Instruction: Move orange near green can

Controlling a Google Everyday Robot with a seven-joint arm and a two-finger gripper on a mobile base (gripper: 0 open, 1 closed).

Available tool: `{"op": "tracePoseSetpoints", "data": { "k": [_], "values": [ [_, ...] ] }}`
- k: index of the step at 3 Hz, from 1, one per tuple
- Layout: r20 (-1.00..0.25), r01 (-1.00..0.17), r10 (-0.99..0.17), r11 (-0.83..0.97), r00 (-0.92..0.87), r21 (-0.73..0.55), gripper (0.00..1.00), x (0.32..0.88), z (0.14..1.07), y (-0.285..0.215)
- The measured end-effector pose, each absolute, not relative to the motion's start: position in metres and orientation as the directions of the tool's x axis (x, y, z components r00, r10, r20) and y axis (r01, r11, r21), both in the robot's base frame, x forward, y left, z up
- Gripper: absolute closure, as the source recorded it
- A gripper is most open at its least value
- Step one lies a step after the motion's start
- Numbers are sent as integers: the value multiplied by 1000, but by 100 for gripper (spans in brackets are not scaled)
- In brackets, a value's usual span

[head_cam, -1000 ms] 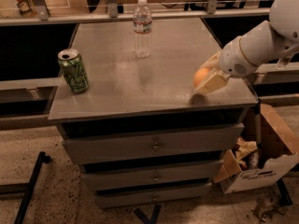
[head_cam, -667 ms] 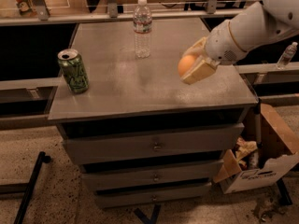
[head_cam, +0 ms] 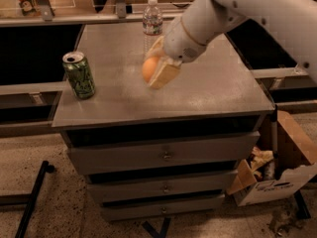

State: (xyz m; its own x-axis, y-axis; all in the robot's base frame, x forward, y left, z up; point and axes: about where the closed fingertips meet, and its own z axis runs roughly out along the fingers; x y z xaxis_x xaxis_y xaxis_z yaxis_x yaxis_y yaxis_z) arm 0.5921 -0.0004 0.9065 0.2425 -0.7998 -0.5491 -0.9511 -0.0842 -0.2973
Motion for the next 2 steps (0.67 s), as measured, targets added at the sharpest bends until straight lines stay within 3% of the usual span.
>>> {"op": "tracePoseSetpoints", "data": {
  "k": [2],
  "values": [
    [-500,-939,-799,-234,333,-251,100,604,875,102]
  ]
}}
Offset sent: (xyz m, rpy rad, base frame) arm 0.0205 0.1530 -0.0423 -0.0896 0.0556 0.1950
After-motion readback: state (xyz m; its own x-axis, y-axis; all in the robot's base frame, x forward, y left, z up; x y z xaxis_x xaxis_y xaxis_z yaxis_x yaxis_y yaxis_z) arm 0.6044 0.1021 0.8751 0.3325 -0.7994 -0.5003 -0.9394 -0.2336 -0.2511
